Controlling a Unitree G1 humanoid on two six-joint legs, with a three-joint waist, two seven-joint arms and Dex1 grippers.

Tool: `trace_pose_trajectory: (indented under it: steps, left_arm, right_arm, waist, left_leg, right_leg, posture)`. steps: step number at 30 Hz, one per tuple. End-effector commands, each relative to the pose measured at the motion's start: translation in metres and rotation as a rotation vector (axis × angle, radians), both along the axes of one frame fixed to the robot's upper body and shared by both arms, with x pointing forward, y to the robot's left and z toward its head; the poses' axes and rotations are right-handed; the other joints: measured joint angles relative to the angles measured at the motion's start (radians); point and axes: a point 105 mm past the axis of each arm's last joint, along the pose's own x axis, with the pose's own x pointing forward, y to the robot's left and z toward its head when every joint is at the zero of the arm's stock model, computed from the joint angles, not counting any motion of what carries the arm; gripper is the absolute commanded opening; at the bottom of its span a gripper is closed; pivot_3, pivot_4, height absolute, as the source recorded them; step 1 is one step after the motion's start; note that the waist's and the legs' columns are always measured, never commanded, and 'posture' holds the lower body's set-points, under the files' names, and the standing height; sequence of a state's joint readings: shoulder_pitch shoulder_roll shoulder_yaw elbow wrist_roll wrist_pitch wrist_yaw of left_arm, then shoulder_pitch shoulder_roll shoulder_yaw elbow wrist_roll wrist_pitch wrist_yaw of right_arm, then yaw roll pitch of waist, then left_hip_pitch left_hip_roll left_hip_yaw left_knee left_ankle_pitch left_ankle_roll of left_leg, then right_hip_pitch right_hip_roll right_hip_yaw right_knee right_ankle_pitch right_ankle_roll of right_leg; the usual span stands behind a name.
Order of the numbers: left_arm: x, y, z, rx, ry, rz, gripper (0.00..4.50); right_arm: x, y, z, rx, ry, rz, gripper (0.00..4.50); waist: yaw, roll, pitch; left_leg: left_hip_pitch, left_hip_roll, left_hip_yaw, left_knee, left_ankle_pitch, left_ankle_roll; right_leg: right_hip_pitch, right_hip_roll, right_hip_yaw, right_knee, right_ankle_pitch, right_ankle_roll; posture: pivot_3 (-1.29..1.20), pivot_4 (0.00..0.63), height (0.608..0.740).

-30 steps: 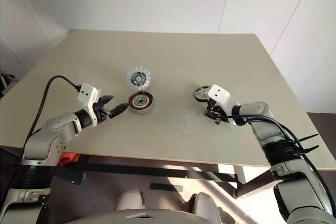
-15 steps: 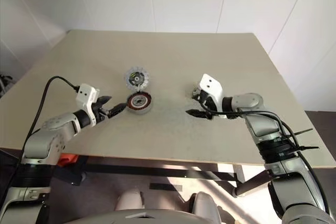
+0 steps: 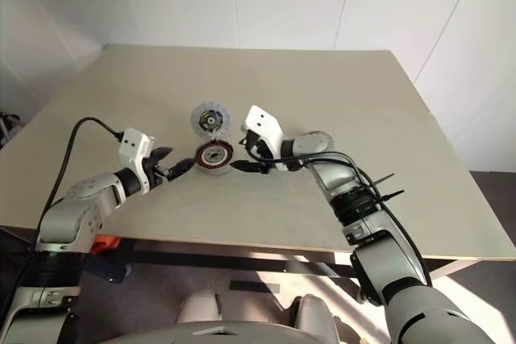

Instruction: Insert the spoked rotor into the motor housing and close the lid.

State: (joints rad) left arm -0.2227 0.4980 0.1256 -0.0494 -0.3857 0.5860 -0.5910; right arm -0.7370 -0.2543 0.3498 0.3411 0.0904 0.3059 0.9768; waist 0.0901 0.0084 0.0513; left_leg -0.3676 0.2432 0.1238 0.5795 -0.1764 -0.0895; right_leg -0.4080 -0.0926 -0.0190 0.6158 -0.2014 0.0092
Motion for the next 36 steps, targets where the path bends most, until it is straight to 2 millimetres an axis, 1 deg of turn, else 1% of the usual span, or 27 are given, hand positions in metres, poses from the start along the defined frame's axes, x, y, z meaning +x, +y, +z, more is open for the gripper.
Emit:
trace_pose_trajectory:
  steps: [1,5,7,9,15,21,26,33,36]
  left_arm:
    - [-0.001,0.005,0.014,0.014,-0.056,0.013,4.43]
    - [-0.002,0.004,0.012,0.011,-0.050,0.015,4.43]
    - [-0.001,0.003,0.012,0.010,-0.049,0.015,4.43]
    - [-0.001,0.003,0.012,0.009,-0.047,0.015,4.43]
    - [-0.001,0.002,0.012,0.006,-0.044,0.014,4.43]
    - [-0.003,0.003,0.011,0.007,-0.041,0.020,4.43]
    - [-0.005,0.005,0.010,0.009,-0.036,0.028,4.43]
    - [-0.004,0.005,0.009,0.008,-0.035,0.033,4.43]
    - [-0.004,0.005,0.009,0.008,-0.035,0.038,4.43]
  right_arm:
    - [-0.002,0.018,0.017,0.005,-0.080,0.069,3.21]
    - [-0.005,0.035,0.017,-0.008,-0.091,0.125,3.21]
    - [-0.004,0.041,0.013,-0.022,-0.084,0.140,3.21]
    - [0.001,0.044,0.004,-0.045,-0.070,0.130,3.21]
    - [0.018,0.043,-0.017,-0.091,-0.033,0.052,3.21]
    - [0.024,0.030,-0.044,-0.180,-0.019,0.012,3.21]
    - [0.017,0.024,-0.043,-0.202,-0.056,0.091,3.21]
    - [0.005,0.026,-0.048,-0.251,-0.096,0.159,3.21]
    - [0.005,0.026,-0.050,-0.259,-0.097,0.151,2.59]
  waist:
    - [-0.001,0.000,0.000]
    - [-0.002,0.000,0.000]
    - [-0.003,0.000,0.000]
    - [-0.006,0.000,0.000]
    - [-0.013,0.000,0.000]
    - [-0.022,0.000,0.000]
    - [-0.021,0.000,0.000]
    - [-0.022,0.000,0.000]
    - [-0.022,0.000,0.000]
  left_leg:
    - [0.000,0.000,0.000,0.000,0.000,0.000]
    - [0.000,0.000,0.000,0.000,0.000,0.000]
    - [0.001,0.000,0.000,0.000,0.000,0.000]
    - [0.001,0.000,0.000,0.000,0.000,-0.001]
    - [0.001,0.000,0.000,0.000,0.000,-0.001]
    - [0.001,0.000,0.000,0.000,0.000,0.000]
    - [0.001,0.001,0.000,0.000,0.000,-0.001]
    - [0.001,0.001,0.000,0.000,0.000,0.000]
    - [0.001,0.001,0.000,0.000,0.000,0.000]
  right_leg:
    - [0.000,0.000,0.000,0.000,0.000,0.000]
    - [0.000,0.000,0.000,0.000,0.000,0.000]
    - [0.000,0.000,0.000,0.001,0.000,0.000]
    - [0.000,0.000,0.000,0.001,0.000,0.000]
    - [0.000,0.000,0.000,0.001,0.000,0.000]
    - [0.000,0.000,-0.001,0.001,0.000,-0.001]
    - [0.001,0.000,-0.001,0.002,-0.001,-0.001]
    - [0.001,0.000,-0.001,0.002,-0.001,-0.001]
    - [0.001,0.000,-0.001,0.002,-0.001,-0.001]
  posture:
    - [0.00,0.000,0.740]
    - [0.00,0.000,0.740]
    - [0.00,0.000,0.740]
    - [0.00,0.000,0.740]
    - [0.00,0.000,0.740]
    - [0.00,0.000,0.740]
    - [0.00,0.000,0.740]
    - [0.00,0.000,0.740]
    - [0.00,0.000,0.740]
